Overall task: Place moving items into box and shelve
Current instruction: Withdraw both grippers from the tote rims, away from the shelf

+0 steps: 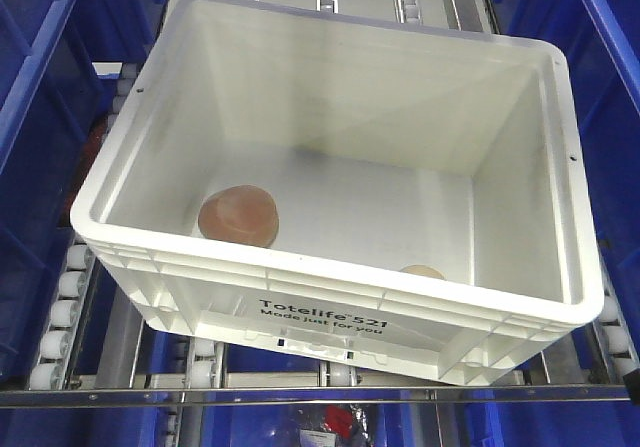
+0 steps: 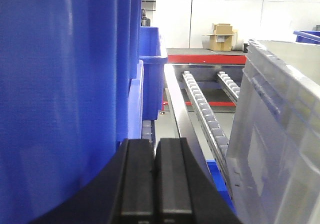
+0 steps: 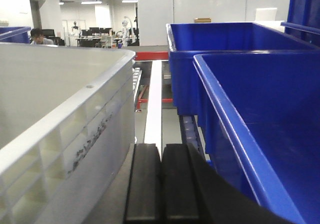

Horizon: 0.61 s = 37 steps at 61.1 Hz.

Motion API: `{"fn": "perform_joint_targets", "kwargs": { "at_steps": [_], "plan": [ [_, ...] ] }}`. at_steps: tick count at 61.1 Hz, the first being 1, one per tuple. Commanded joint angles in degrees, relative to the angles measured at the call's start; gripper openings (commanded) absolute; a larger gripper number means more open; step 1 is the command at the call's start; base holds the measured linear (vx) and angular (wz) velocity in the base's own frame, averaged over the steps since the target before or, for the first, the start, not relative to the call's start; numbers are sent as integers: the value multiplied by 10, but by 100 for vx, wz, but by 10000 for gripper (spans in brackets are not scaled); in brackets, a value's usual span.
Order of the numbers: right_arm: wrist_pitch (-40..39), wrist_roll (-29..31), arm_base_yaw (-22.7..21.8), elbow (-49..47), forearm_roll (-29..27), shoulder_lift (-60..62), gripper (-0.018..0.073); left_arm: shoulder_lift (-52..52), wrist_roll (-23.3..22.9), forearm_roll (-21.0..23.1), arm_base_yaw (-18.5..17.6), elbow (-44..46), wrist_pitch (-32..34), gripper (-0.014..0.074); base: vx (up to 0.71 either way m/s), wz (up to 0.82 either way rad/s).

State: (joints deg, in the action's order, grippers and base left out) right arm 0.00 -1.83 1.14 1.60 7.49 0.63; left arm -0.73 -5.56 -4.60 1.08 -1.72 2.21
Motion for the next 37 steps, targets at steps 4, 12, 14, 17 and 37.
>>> {"fn": "perform_joint_targets", "kwargs": {
  "at_steps": [4,12,14,17,37],
  "plan": [
    [-44,3,4,13,11,9,-15,-8,-5,4,-3,-15,48,-22,0,0],
    [-45,3,11,13,11,9,-15,-8,-6,4,-3,-15,48,-22,0,0],
    [-47,3,17,13,11,9,-15,-8,-6,4,-3,-15,48,-22,0,0],
    [-49,3,23,13,11,9,-15,-8,-6,4,-3,-15,48,-22,0,0],
    [-70,1,24,13,17,9,-15,-8,-6,4,-3,-15,48,-22,0,0]
  ]
}}
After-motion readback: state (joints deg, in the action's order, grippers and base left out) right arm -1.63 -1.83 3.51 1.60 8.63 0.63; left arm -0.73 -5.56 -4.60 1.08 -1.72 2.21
